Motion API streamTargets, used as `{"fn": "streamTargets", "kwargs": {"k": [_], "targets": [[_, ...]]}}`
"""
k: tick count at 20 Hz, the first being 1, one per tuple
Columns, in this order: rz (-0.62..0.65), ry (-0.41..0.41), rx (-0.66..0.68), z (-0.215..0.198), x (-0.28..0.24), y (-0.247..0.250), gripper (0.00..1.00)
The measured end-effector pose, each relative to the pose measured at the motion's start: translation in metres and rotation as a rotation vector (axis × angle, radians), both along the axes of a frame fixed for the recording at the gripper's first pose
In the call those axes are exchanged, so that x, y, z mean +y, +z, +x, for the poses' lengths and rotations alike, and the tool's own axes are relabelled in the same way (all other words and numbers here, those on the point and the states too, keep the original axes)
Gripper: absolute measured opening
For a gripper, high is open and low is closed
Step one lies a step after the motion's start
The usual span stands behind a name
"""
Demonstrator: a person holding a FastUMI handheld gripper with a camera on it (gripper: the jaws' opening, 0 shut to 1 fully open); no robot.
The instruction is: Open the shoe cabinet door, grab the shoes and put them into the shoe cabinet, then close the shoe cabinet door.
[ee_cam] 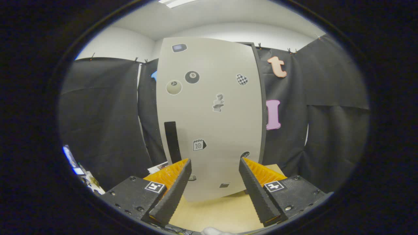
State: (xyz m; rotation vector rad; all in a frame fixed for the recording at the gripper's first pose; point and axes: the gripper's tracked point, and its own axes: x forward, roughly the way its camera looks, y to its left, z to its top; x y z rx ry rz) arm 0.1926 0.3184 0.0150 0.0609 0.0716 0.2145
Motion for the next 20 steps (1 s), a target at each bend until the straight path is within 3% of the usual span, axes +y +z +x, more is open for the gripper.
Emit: {"fn": "streamTargets", "kwargs": {"k": [7,20], "targets": [[0.018,-0.087,-0.009,-0.033,-0.028,-0.003,0.96],[0.001,-0.103,-0.038,-0.063,-0.037,-0.002,0.96]]}}
